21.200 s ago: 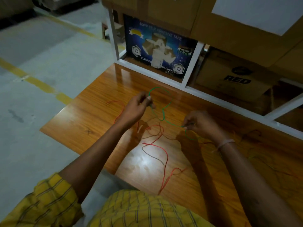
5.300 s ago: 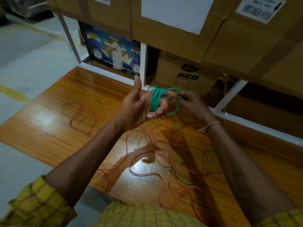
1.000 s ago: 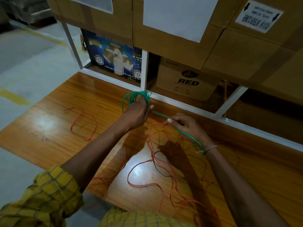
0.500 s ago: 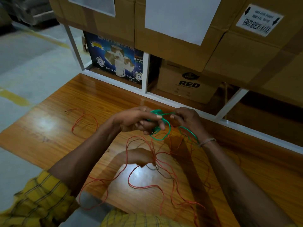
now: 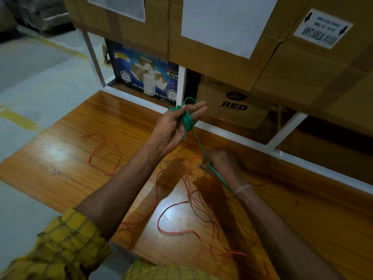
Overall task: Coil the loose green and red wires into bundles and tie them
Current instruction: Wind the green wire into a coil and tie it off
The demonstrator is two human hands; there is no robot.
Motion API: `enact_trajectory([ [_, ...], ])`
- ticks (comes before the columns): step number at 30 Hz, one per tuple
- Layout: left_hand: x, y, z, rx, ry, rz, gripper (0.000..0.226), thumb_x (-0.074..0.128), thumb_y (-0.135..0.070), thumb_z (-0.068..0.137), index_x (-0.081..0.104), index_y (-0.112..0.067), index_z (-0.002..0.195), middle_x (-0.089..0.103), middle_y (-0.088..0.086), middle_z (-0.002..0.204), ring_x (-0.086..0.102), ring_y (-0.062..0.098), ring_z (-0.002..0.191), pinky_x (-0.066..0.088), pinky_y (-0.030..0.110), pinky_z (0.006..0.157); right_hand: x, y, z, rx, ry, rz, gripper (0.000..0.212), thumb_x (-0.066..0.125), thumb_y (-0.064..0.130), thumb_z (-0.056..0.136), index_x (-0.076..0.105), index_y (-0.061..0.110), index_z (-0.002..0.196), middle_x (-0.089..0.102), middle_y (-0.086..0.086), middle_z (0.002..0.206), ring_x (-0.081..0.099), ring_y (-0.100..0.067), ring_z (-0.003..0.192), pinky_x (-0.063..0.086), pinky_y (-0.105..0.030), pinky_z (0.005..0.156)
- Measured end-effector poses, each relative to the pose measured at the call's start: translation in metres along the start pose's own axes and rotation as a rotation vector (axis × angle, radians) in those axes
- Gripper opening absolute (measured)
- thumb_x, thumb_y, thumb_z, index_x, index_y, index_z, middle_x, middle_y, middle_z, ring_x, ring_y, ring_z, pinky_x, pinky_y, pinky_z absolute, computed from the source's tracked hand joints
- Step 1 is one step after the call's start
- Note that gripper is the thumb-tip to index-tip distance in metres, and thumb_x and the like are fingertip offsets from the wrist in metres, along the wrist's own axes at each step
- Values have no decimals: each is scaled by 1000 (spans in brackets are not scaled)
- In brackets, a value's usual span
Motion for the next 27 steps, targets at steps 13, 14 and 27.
enact_trajectory([
  [13, -46, 22, -1, 179, 9, 2000, 54, 39, -35, 115, 40, 11, 143, 66, 30, 108, 64, 46, 97, 39, 42, 74, -21, 6, -6, -109, 133, 232, 6, 73, 16, 85, 75, 19, 90, 50, 12, 59, 51, -4, 54, 41, -26, 52],
  [14, -49, 18, -4, 172, 10, 2078, 59, 38, -39, 115, 39, 12, 144, 67, 31, 106, 64, 47, 96, 38, 43, 73, -22, 1, -5, -89, 168, 180, 11, 73, 14, 85, 77, 20, 93, 52, 13, 63, 53, -4, 58, 42, -26, 56],
  [27, -42, 16, -59, -397, 464, 1431, 34, 66, -35, 105, 81, -7, 95, 49, -2, 56, 47, 14, 50, 37, 20, 50, -23, -72, 9, 358, -223, 170, 25, 93, 38, 77, 76, 20, 80, 74, -3, 81, 69, -22, 79, 47, -30, 64],
])
Point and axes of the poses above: each hand's wrist, its own z-axis towards the middle knuckle, its own x-axis out of the palm, y = z × x, the point moved 6 cm from there along z, towards the middle knuckle
